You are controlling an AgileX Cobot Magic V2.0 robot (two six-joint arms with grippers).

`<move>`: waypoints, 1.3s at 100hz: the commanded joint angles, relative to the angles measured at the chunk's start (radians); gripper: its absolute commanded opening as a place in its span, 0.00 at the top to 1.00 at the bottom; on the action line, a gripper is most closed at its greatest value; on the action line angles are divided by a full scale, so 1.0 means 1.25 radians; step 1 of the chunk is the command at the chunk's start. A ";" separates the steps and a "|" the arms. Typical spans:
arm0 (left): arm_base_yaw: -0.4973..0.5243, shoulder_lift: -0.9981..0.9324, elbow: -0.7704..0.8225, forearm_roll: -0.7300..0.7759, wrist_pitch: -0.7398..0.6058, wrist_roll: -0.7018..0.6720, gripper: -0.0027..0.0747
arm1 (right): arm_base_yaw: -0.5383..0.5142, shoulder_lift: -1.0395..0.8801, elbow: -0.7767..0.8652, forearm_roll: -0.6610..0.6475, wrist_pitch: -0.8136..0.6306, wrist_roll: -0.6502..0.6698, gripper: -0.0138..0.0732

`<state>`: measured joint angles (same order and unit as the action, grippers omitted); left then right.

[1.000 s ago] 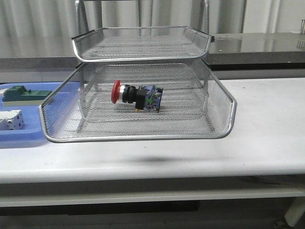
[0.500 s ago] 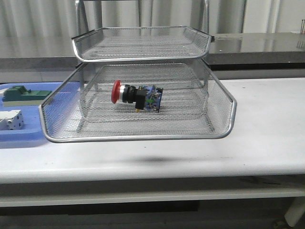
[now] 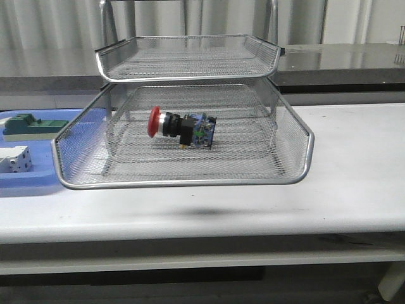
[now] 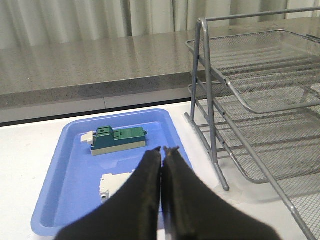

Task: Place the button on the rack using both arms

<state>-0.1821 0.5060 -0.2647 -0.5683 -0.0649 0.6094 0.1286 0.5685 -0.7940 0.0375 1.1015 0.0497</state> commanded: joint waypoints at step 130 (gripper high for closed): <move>0.002 0.009 -0.023 -0.004 -0.050 -0.001 0.99 | 0.044 0.319 -0.028 0.508 -0.298 -0.267 0.92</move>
<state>-0.1821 0.5060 -0.2647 -0.5683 -0.0649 0.6094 0.1572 0.9138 -0.7940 0.5708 0.7838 -0.2072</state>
